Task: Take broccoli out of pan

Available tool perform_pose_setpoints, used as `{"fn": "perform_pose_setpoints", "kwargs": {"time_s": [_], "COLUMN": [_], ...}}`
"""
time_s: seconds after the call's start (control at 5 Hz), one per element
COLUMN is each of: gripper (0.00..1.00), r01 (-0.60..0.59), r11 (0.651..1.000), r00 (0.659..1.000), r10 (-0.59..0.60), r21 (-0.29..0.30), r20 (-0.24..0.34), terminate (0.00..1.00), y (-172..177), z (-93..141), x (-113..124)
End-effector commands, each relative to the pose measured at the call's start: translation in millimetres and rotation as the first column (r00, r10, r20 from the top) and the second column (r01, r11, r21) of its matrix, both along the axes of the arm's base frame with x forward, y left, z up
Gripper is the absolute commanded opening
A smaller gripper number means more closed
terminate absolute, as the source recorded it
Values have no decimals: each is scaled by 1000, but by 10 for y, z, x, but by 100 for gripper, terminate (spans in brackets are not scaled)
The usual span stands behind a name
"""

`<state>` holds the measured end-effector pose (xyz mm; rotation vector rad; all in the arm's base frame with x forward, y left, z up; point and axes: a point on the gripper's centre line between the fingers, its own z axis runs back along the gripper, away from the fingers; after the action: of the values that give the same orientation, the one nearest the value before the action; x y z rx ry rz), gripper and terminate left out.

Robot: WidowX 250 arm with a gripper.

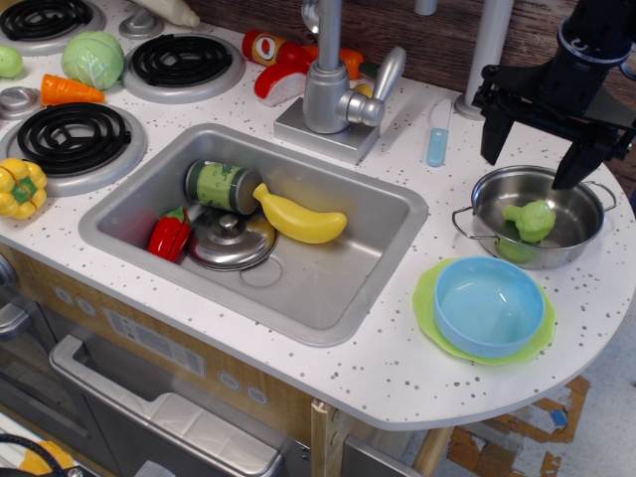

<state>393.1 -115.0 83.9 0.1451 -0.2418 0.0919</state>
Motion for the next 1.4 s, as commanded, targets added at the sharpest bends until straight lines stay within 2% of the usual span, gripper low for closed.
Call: {"fn": "perform_pose_setpoints", "kwargs": {"time_s": [0.0, 0.2, 0.6, 0.8, 1.0, 1.2], "gripper": [100, 100, 100, 100, 100, 100], "r01": [0, -65, -128, -122, -109, -112], "r11": [1000, 994, 983, 985, 982, 982], "r00": [996, 992, 981, 983, 982, 983], "r10": [3, 74, 145, 137, 130, 131], "r21": [-30, -83, -134, -125, -157, -151], "r20": [87, 105, 130, 125, 135, 128], "terminate": [0, 0, 0, 0, 0, 0], "y": [73, 105, 54, -64, -96, -124], "z": [-19, -73, -157, -155, -166, -222], "x": [267, 242, 257, 257, 246, 219]}}
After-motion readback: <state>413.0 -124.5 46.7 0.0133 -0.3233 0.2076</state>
